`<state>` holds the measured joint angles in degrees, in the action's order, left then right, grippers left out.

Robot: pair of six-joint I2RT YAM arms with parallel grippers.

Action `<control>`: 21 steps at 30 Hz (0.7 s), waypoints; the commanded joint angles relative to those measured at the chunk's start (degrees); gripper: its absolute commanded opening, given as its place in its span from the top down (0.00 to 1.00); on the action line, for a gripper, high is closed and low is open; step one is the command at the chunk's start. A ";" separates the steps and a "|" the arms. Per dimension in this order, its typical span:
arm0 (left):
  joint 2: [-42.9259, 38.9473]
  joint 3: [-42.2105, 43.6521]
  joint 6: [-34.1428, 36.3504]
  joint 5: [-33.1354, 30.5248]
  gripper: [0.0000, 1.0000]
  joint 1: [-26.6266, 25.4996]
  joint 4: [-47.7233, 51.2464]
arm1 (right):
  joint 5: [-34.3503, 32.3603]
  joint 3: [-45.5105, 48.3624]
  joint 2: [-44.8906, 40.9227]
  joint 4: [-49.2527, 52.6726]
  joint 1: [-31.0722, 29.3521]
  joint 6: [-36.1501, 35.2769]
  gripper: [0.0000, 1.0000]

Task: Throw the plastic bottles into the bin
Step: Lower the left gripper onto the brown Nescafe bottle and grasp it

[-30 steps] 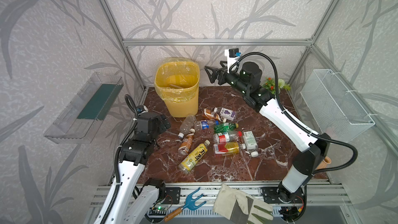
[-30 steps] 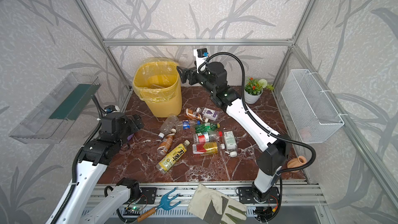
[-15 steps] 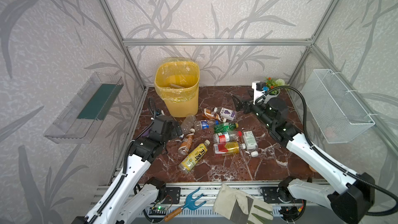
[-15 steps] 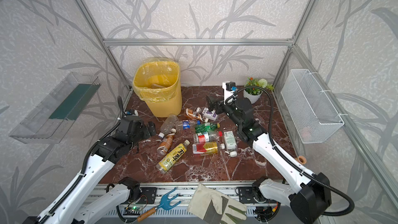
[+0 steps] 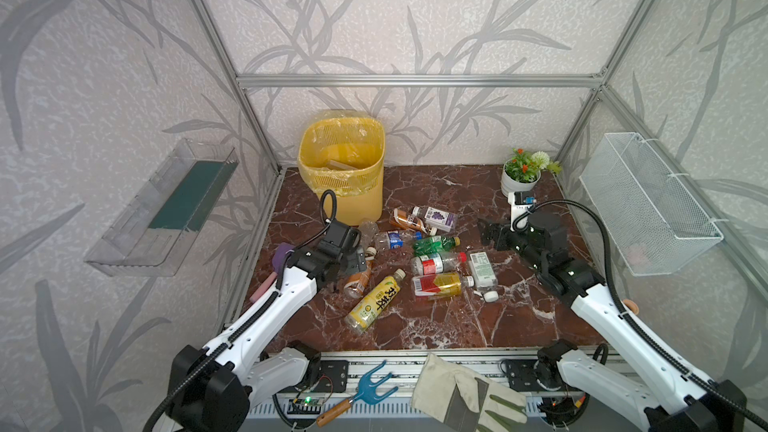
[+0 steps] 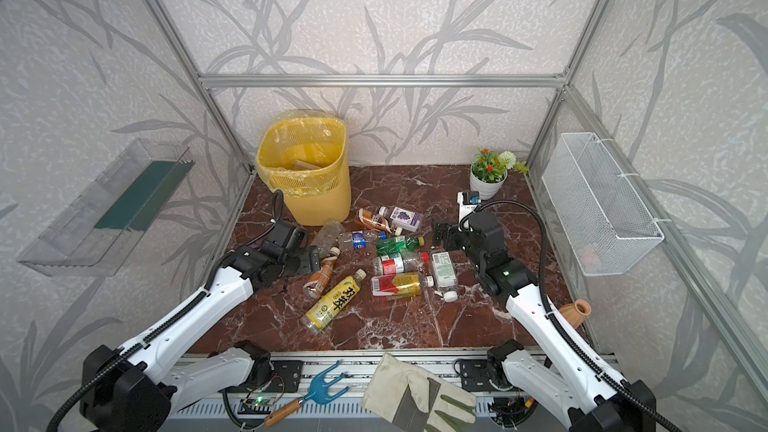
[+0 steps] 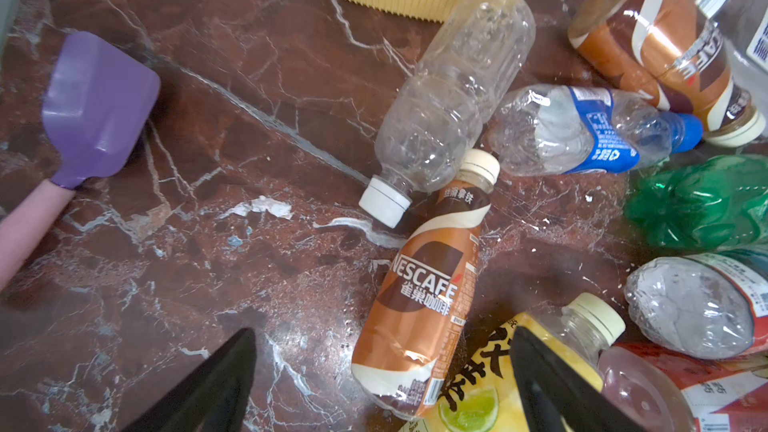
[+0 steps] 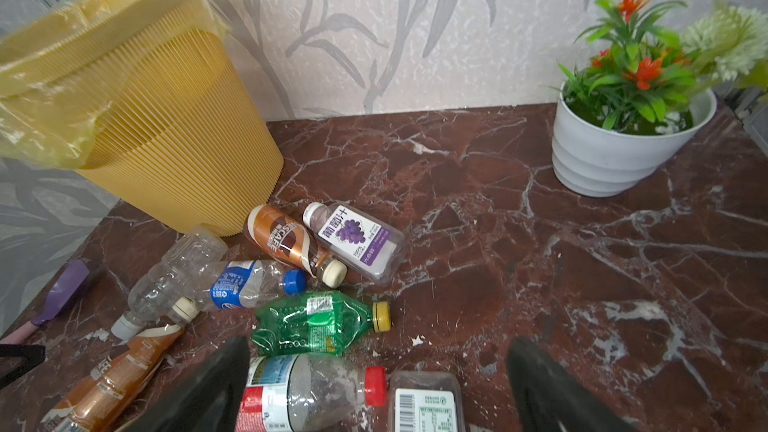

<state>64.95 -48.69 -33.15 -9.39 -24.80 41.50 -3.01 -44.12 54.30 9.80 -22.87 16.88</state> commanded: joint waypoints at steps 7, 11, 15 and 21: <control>7.88 0.65 3.59 6.03 0.12 -0.31 -4.03 | 0.04 2.60 -0.81 3.56 1.60 3.47 0.02; 11.49 -0.22 4.66 6.59 0.17 -0.34 -5.07 | 0.95 3.73 -1.56 2.95 1.95 3.88 0.02; 13.63 -0.52 5.93 6.38 0.17 -0.32 -5.58 | 1.55 4.22 -1.68 2.33 2.21 4.45 0.01; 17.45 -0.80 6.73 7.79 0.21 -0.34 -6.26 | 1.78 4.53 -1.92 1.79 2.91 5.24 0.00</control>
<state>81.36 -48.64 -27.66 -2.61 -24.82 35.75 -1.78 -40.16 53.36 12.27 -20.47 21.28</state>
